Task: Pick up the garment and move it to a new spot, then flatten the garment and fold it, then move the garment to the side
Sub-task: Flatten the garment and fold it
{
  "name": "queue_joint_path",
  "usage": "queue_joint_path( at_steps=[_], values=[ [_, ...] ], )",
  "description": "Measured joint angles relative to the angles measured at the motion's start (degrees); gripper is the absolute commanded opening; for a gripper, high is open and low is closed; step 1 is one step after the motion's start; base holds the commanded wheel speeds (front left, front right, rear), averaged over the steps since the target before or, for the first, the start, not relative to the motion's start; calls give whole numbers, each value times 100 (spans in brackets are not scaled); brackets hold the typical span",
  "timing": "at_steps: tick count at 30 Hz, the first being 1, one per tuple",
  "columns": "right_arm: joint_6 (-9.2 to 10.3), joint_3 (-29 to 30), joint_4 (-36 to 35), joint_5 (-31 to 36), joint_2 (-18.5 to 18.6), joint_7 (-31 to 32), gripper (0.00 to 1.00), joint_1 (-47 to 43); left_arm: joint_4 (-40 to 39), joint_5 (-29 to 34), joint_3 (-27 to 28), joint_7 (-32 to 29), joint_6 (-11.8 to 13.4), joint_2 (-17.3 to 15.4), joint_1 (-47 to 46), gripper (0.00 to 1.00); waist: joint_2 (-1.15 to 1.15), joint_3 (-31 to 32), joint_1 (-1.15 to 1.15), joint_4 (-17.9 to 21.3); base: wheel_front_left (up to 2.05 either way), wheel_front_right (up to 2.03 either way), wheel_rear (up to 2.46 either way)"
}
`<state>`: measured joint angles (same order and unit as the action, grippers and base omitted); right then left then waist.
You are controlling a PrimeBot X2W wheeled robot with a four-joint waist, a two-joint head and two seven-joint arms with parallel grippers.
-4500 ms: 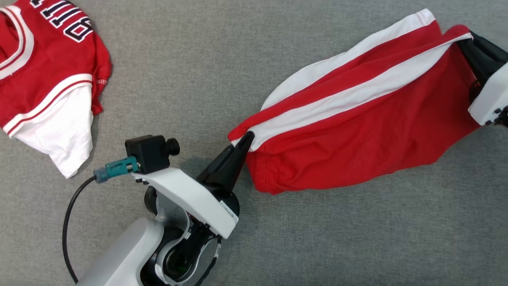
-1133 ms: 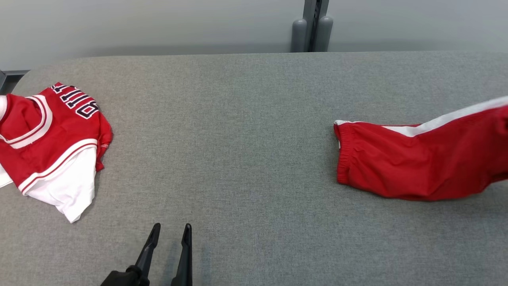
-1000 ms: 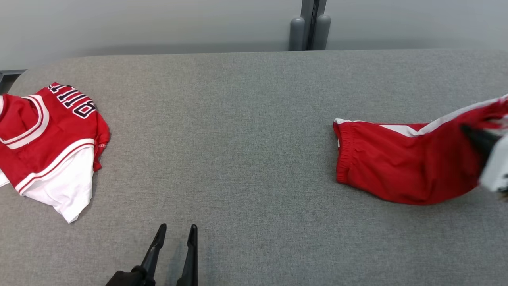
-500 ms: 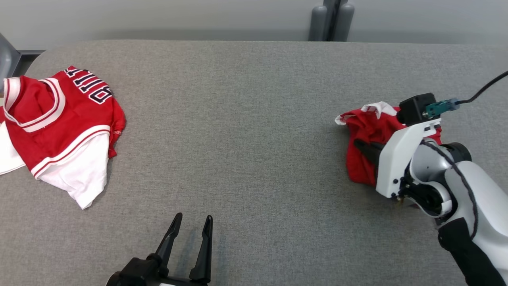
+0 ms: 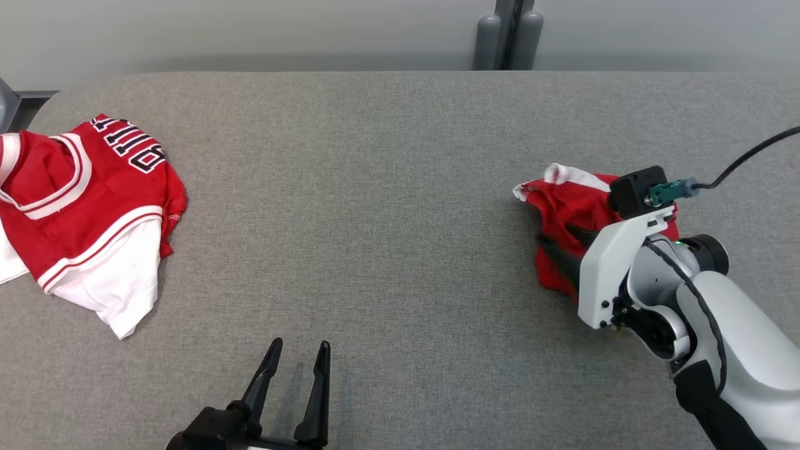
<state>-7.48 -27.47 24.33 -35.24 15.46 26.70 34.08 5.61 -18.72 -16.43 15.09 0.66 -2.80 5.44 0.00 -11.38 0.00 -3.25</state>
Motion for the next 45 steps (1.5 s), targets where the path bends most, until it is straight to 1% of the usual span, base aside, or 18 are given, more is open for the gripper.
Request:
queue_joint_path(
  at_steps=[3,7,10,14,16,20,23,27,29,32,35,38,45],
  values=[
    [0,-141,-293,5,37,-232,100,-166,26,0,65,0,0,1,16,100,0,94,0,62,0,0,0],
    [0,-210,-931,-2,253,-635,100,-514,48,13,218,0,-2,1,162,100,0,278,0,165,0,0,0],
    [-1,-14,-1426,60,465,-1068,100,-920,38,21,368,0,-2,0,273,100,0,428,0,268,0,0,0],
    [-1,606,-1780,520,684,-1900,100,-1647,-27,20,531,0,18,0,454,100,0,659,0,394,0,0,0],
    [-1,1040,-1803,657,638,-2406,100,-2079,-77,0,617,0,43,0,548,100,0,770,0,461,0,0,0],
    [-1,1948,-1451,1441,599,-3484,100,-2833,-169,-7,734,0,102,2,675,100,0,985,0,558,0,0,0],
    [-1,2466,-1051,1725,314,-3978,100,-3282,-207,-5,856,0,141,-2,757,100,0,1093,0,607,0,0,0],
    [-1,3004,-743,2238,126,-4147,100,-3532,-226,57,1000,0,142,2,759,100,0,1140,0,605,0,0,0],
    [-1,3360,-921,2366,-112,-4165,100,-3630,-196,94,1062,0,137,0,759,100,0,1157,0,579,0,0,0],
    [-1,3668,-1099,2593,-357,-4169,100,-3889,-120,167,1113,0,89,-2,759,100,0,1181,0,532,0,0,0],
    [-1,3785,-1209,2708,-559,-4169,100,-4084,-90,233,1121,0,56,0,760,100,0,1208,0,506,0,0,0],
    [-1,3794,-1333,2774,-666,-4169,100,-4108,-69,311,1158,0,18,0,786,100,0,1227,0,502,0,0,0],
    [-1,3719,-1446,2795,-655,-4169,100,-4118,-48,399,1206,0,-11,0,831,100,0,1246,0,443,0,0,0]
  ],
)
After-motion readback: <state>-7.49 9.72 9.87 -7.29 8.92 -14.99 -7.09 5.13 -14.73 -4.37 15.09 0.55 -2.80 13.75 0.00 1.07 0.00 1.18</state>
